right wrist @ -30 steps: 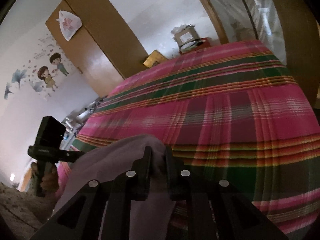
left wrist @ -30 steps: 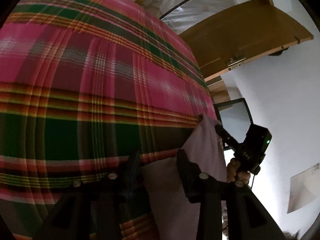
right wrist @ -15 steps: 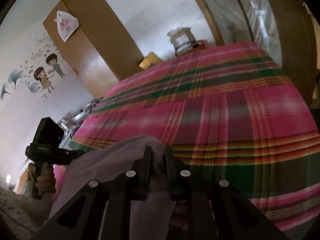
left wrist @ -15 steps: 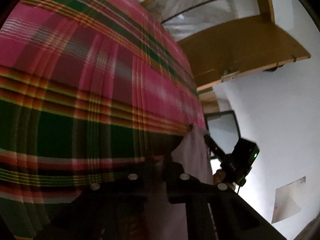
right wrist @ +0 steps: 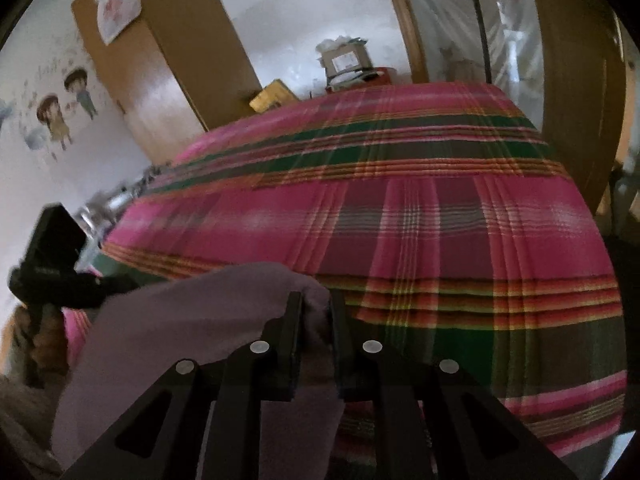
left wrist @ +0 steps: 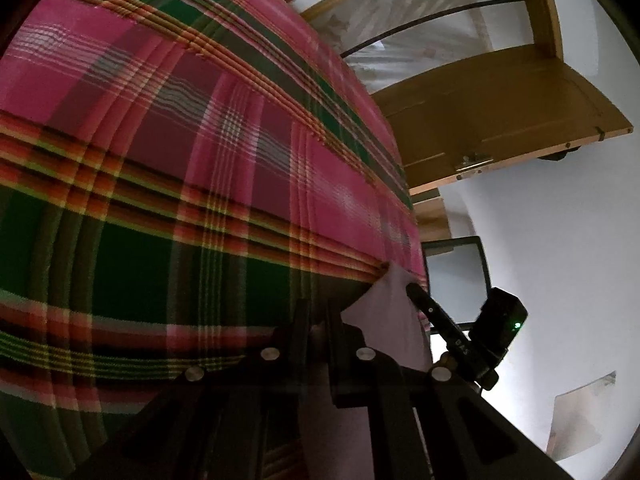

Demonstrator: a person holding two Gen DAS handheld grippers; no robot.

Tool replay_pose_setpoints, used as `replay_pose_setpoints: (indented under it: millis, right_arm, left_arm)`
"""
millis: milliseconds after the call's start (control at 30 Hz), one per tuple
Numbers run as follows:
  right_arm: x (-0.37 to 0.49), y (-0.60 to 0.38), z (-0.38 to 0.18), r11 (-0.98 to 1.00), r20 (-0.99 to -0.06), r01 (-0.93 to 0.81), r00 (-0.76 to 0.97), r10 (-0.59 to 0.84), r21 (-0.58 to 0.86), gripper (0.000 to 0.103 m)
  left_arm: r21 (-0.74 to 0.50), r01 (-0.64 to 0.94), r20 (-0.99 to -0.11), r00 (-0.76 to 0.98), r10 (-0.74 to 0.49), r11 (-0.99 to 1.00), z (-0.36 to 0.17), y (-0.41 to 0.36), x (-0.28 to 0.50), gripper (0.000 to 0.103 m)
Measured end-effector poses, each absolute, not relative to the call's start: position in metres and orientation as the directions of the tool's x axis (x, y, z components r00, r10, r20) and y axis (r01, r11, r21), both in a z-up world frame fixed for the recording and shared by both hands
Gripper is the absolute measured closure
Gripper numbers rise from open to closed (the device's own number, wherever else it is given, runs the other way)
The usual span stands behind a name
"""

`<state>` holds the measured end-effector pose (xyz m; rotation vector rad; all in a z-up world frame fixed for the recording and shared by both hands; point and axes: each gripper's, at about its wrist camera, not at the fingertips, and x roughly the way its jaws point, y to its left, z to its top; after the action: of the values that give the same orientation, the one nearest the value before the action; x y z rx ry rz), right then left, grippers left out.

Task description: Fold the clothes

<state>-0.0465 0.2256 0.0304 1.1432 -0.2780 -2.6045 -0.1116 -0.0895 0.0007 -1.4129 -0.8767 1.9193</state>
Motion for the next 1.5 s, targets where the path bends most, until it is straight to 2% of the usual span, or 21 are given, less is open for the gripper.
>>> replay_pose_setpoints:
  millis: [133,200,267,500,567,600,800,1033,1500]
  right_arm:
    - [-0.035,0.233,0.037,-0.949,-0.685,0.123,-0.665,-0.296,0.291,0.070]
    - [-0.023,0.238,0.043,-0.951,-0.670,0.110,-0.686,-0.282,0.288,0.069]
    - [-0.010,0.242,0.049,-0.950,-0.653,0.108,-0.703,-0.282,0.293,0.068]
    - [0.028,0.252,0.047,-0.926,-0.640,0.131,-0.688,-0.341,0.353,0.061]
    - [0.035,0.254,0.040,-0.915,-0.644,0.127,-0.674,-0.362,0.382,0.052]
    - [0.038,0.255,0.037,-0.910,-0.645,0.124,-0.668,-0.370,0.395,0.046]
    - [0.048,0.263,0.026,-0.862,-0.618,0.123,-0.648,-0.446,0.492,0.045]
    - [0.051,0.268,0.016,-0.811,-0.593,0.125,-0.620,-0.514,0.572,0.034]
    - [0.048,0.256,0.011,-0.760,-0.552,0.193,-0.580,-0.599,0.621,0.033]
  left_arm:
    - [-0.773,-0.082,-0.592,-0.262,0.762,-0.629,0.007,-0.088,-0.107,0.090]
    - [-0.766,-0.083,-0.599,-0.270,0.754,-0.638,0.011,-0.091,-0.102,0.082]
    - [-0.762,-0.094,-0.599,-0.273,0.753,-0.640,0.016,-0.095,-0.095,0.068]
    - [-0.787,-0.137,-0.566,-0.229,0.792,-0.602,0.020,-0.092,-0.068,0.060]
    - [-0.797,-0.134,-0.558,-0.211,0.803,-0.589,0.017,-0.093,-0.063,0.057]
    - [-0.801,-0.131,-0.555,-0.203,0.807,-0.584,0.016,-0.093,-0.060,0.057]
    - [-0.803,-0.137,-0.558,-0.166,0.813,-0.580,0.012,-0.085,-0.050,0.056]
    - [-0.822,-0.116,-0.541,-0.143,0.829,-0.557,0.006,-0.084,-0.040,0.055]
    - [-0.869,-0.057,-0.486,-0.092,0.869,-0.492,-0.009,-0.082,-0.042,0.055]
